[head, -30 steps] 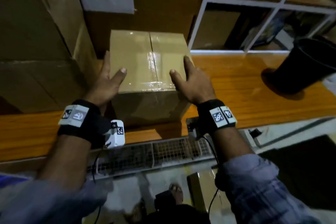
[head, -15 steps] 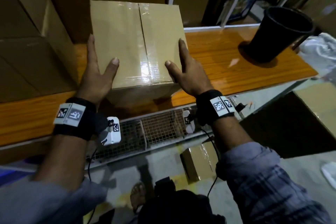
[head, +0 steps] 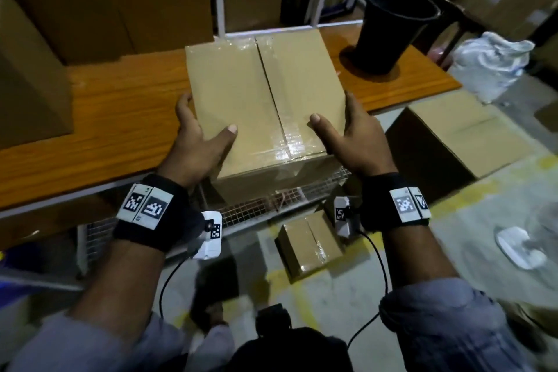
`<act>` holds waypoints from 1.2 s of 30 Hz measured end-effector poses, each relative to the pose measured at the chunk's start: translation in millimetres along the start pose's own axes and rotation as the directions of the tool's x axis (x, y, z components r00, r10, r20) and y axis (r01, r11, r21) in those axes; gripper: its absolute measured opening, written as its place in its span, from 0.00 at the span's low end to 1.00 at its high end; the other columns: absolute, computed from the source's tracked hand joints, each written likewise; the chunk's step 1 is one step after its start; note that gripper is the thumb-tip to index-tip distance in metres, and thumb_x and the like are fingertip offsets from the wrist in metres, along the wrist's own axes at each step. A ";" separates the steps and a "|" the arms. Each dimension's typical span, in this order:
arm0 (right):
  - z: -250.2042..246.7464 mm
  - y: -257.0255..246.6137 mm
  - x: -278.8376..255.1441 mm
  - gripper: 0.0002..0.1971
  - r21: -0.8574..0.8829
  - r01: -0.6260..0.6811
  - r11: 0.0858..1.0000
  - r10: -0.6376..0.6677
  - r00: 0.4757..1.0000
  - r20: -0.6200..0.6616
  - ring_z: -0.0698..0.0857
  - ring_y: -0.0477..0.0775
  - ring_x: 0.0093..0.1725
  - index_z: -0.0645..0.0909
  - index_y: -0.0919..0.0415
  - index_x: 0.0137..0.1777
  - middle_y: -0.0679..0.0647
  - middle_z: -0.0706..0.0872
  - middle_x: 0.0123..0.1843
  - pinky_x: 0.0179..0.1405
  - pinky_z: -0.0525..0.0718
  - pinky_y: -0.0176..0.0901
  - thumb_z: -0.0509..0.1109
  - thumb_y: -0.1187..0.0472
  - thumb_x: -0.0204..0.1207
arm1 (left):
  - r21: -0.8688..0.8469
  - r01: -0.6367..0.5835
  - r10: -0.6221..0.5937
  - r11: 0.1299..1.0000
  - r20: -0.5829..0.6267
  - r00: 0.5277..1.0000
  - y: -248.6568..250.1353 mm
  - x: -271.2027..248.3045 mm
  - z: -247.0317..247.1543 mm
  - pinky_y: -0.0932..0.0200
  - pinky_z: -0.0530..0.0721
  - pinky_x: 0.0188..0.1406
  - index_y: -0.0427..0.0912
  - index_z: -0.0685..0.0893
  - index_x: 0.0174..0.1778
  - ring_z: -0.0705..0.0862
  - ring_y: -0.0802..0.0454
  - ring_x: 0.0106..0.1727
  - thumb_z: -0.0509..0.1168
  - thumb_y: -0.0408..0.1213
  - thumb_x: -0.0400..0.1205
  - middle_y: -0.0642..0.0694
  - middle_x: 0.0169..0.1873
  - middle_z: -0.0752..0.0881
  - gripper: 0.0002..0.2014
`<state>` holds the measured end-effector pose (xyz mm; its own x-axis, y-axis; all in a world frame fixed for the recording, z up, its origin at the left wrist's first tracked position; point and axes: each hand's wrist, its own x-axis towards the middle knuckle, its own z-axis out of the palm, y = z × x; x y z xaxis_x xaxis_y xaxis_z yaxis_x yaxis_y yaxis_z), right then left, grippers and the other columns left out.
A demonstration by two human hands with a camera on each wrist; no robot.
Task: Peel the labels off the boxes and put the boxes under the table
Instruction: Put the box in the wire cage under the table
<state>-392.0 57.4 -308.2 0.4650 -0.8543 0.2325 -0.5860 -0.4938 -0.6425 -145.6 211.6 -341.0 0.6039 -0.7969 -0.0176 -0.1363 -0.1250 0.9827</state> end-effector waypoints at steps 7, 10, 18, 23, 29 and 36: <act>-24.2 59.3 -43.7 0.43 0.048 -0.193 0.980 0.191 0.981 0.030 0.84 0.52 0.64 0.67 0.48 0.85 0.51 0.84 0.72 0.59 0.88 0.49 0.75 0.29 0.75 | 0.075 0.156 -0.160 0.985 0.055 0.986 -2.0 -16.0 68.2 0.39 0.80 0.75 0.54 0.51 0.81 0.79 0.45 0.73 0.78 0.52 0.71 0.44 0.76 0.74 0.51; -26.7 75.2 -53.3 0.43 0.097 -0.255 0.962 0.258 0.966 -0.015 0.83 0.49 0.65 0.67 0.47 0.85 0.49 0.83 0.73 0.63 0.88 0.50 0.77 0.32 0.75 | 0.215 0.154 -0.175 0.964 0.080 0.981 1.2 -9.6 91.6 0.43 0.74 0.77 0.51 0.49 0.87 0.72 0.42 0.78 0.80 0.58 0.73 0.41 0.80 0.67 0.56; -50.0 115.4 -67.6 0.42 0.112 -0.342 0.933 0.352 0.931 -0.094 0.86 0.50 0.67 0.69 0.46 0.83 0.40 0.83 0.68 0.68 0.87 0.61 0.78 0.32 0.73 | 0.446 0.068 -0.216 0.892 0.291 0.932 22.1 0.7 133.4 0.29 0.70 0.76 0.68 0.18 0.80 0.66 0.26 0.82 0.80 0.55 0.77 0.27 0.86 0.54 0.69; -63.6 134.3 -84.1 0.41 0.116 -0.345 0.932 0.355 0.931 -0.085 0.87 0.50 0.65 0.68 0.45 0.83 0.41 0.84 0.67 0.65 0.89 0.59 0.78 0.33 0.75 | 0.563 0.001 -0.240 0.826 0.351 0.905 11.4 -0.5 160.1 0.22 0.70 0.76 0.75 0.13 0.73 0.63 0.21 0.81 0.77 0.63 0.76 0.22 0.84 0.53 0.68; -64.8 166.2 -90.8 0.51 -0.065 -0.312 0.948 0.317 0.942 0.106 0.90 0.64 0.58 0.38 0.30 0.90 0.61 0.84 0.77 0.68 0.86 0.62 0.71 0.30 0.79 | 0.525 0.086 -0.342 0.847 0.413 0.844 -37.0 7.8 183.1 0.23 0.66 0.81 0.89 0.12 0.54 0.61 0.27 0.87 0.75 0.78 0.52 0.31 0.90 0.52 0.69; -12.1 244.0 -79.5 0.49 -0.293 -0.295 0.910 0.369 0.896 0.246 0.84 0.67 0.64 0.41 0.34 0.91 0.63 0.83 0.66 0.64 0.85 0.64 0.57 0.19 0.76 | 0.512 0.248 -0.450 0.822 0.319 0.834 -117.1 -4.3 218.3 0.25 0.70 0.80 0.90 0.13 0.55 0.69 0.30 0.84 0.76 0.77 0.51 0.35 0.89 0.60 0.70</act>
<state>-579.9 2.9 -474.6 0.3635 -0.9079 -0.2087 -0.8643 -0.2451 -0.4393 -303.7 100.6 -496.2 0.3143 -0.7969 -0.5160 -0.3643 -0.6031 0.7096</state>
